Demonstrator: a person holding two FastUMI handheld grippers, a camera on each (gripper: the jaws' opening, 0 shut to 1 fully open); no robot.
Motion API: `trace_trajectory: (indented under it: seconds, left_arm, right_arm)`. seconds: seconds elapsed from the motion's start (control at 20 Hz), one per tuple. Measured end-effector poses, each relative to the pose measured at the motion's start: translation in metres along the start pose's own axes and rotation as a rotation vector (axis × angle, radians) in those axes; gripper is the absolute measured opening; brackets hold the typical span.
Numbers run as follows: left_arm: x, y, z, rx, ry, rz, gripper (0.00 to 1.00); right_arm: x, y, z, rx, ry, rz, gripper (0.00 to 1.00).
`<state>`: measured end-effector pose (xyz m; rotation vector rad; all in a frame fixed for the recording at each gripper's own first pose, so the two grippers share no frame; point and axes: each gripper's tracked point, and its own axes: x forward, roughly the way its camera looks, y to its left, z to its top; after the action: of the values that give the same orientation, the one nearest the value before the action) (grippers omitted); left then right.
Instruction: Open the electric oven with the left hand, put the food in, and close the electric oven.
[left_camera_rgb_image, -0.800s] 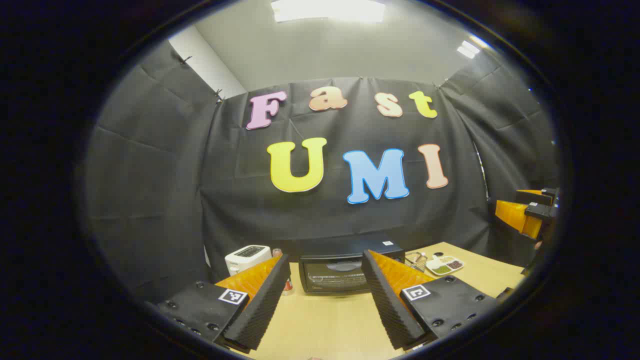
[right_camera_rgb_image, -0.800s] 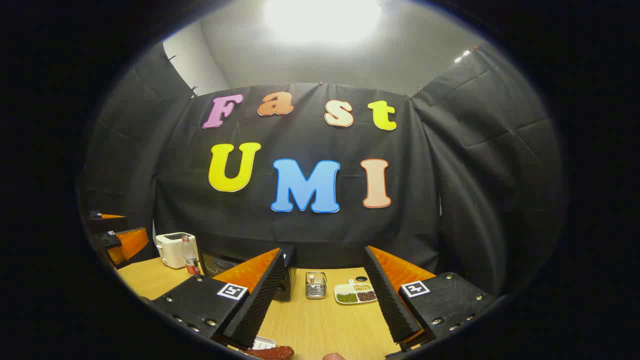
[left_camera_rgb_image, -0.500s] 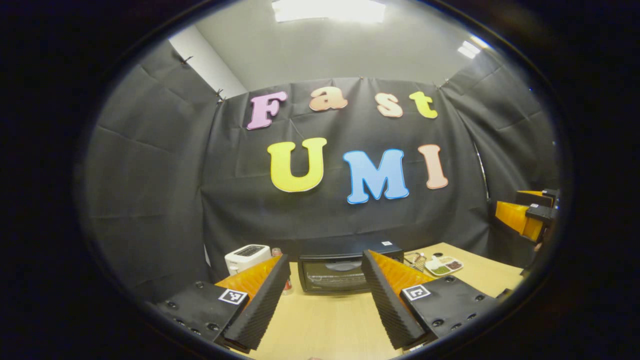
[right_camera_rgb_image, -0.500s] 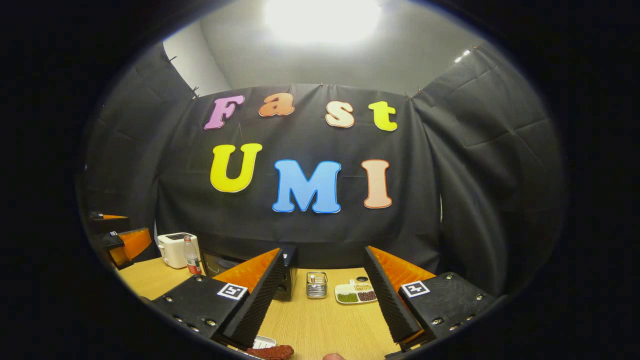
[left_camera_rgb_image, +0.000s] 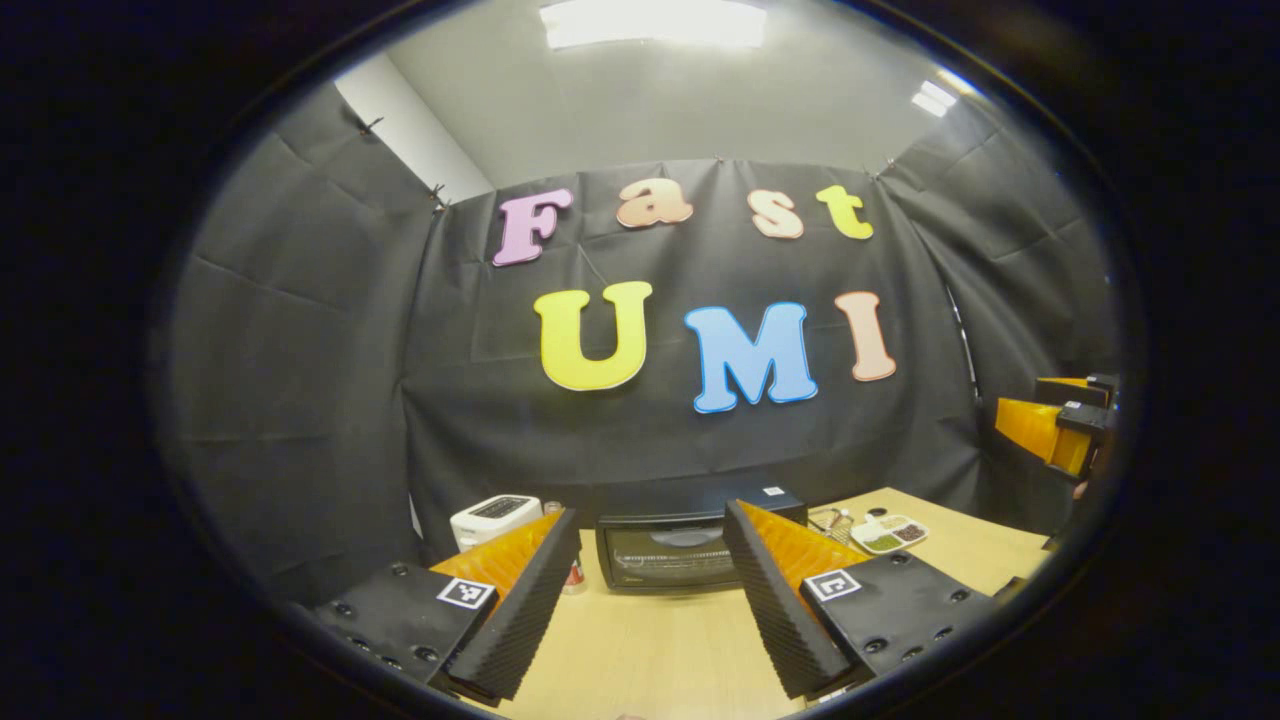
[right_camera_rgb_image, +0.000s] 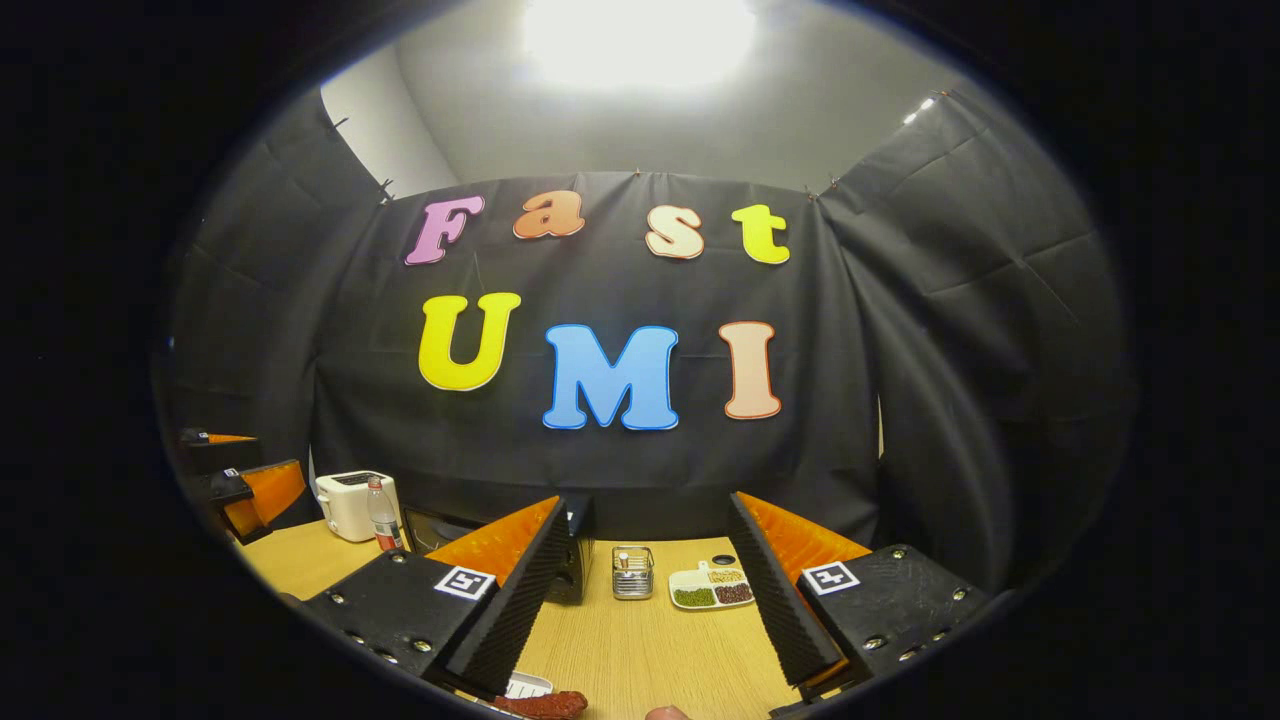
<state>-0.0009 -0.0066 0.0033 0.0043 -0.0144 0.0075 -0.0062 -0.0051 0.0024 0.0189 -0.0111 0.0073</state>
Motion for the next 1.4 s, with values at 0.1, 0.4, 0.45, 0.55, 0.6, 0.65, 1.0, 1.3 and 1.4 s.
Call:
trace_trajectory:
  seconds: [0.1,0.4,0.45,0.55,0.6,0.65,1.0,1.3,1.4]
  left_arm:
    - [0.001,-0.003,0.000,0.000,0.001,0.000,1.00]
    - [0.011,-0.010,0.004,0.012,-0.007,0.023,1.00]
    - [0.013,-0.011,0.005,0.012,-0.009,0.032,1.00]
    - [0.016,-0.013,0.008,0.016,-0.019,0.050,1.00]
    - [0.020,-0.015,0.009,0.017,-0.027,0.055,0.98]
    - [0.024,-0.016,0.011,0.016,-0.032,0.059,0.97]
    - [0.073,-0.021,0.012,0.000,-0.039,0.042,1.00]
    - [0.139,-0.025,-0.006,-0.002,-0.026,-0.018,1.00]
    - [0.161,-0.026,-0.016,-0.009,-0.019,-0.036,1.00]
  right_arm:
    - [0.000,-0.001,-0.001,0.004,0.001,0.006,0.96]
    - [0.006,-0.009,-0.009,0.010,0.009,0.037,0.96]
    - [0.007,-0.011,-0.010,0.014,0.009,0.045,0.96]
    - [0.007,-0.013,-0.011,0.017,0.006,0.067,0.96]
    - [0.008,-0.015,-0.011,0.014,-0.001,0.077,0.96]
    - [0.009,-0.019,-0.014,0.009,-0.003,0.080,0.96]
    - [0.020,-0.026,-0.016,0.022,0.003,0.062,0.96]
    - [0.040,-0.013,-0.018,0.028,0.009,0.015,0.96]
    - [0.045,-0.009,-0.018,0.020,0.009,-0.001,0.96]
